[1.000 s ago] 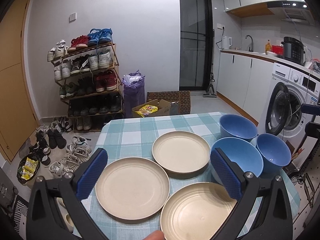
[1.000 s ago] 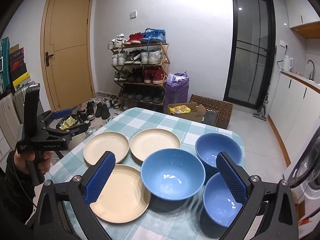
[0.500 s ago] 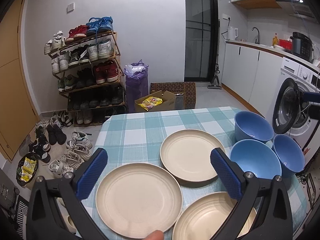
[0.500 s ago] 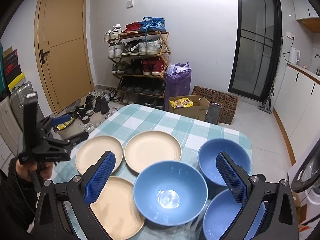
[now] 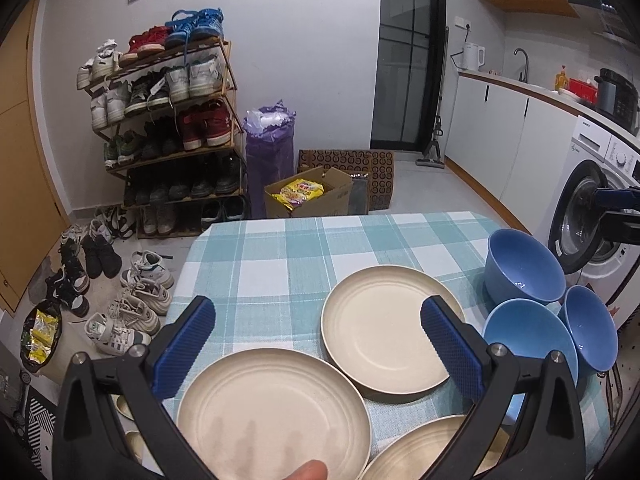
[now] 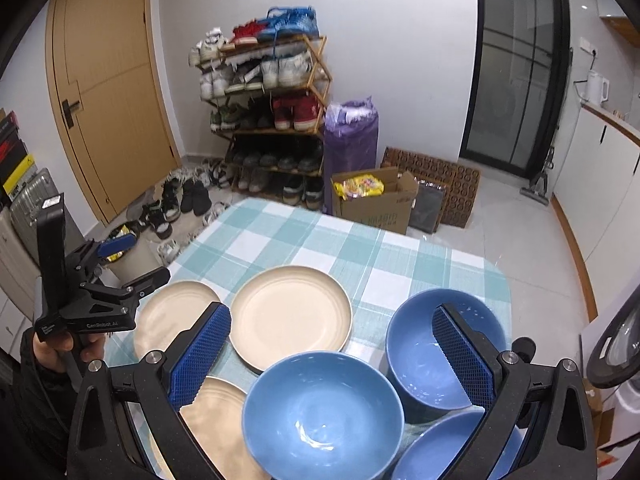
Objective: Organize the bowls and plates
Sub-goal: 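Move both grippers forward toward the largest cream plate's rim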
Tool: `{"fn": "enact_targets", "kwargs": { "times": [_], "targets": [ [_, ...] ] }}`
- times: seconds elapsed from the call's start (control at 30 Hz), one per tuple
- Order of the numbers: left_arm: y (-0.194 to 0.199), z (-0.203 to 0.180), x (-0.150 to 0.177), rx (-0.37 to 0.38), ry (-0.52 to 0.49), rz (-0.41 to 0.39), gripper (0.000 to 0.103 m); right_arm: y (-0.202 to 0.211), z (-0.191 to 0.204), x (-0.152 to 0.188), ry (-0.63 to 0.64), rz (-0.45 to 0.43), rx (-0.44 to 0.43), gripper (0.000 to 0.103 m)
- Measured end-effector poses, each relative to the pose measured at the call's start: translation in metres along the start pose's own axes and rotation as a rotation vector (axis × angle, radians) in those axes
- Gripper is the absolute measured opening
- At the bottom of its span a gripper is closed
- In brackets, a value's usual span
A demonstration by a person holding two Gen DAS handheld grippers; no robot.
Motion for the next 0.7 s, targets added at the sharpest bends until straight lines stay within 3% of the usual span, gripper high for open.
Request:
{"fn": "enact_targets", "kwargs": {
  "times": [0.7],
  "targets": [
    [-0.080,0.019,0.011,-0.014,0.015,0.137,0.103,-0.126,0.012,0.001,-0.009,0.214,-0.028,0.102]
  ]
}}
Point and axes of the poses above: each gripper's, at about its wrist camera, not at the fingertips, and y roughly against the way its jaws point, z to its left, x to its underside, the point moved 7 cm from there along -y, roughly the way its jaws point, and after that the axes turned 8 degrees about x, right-handed, at the moved point
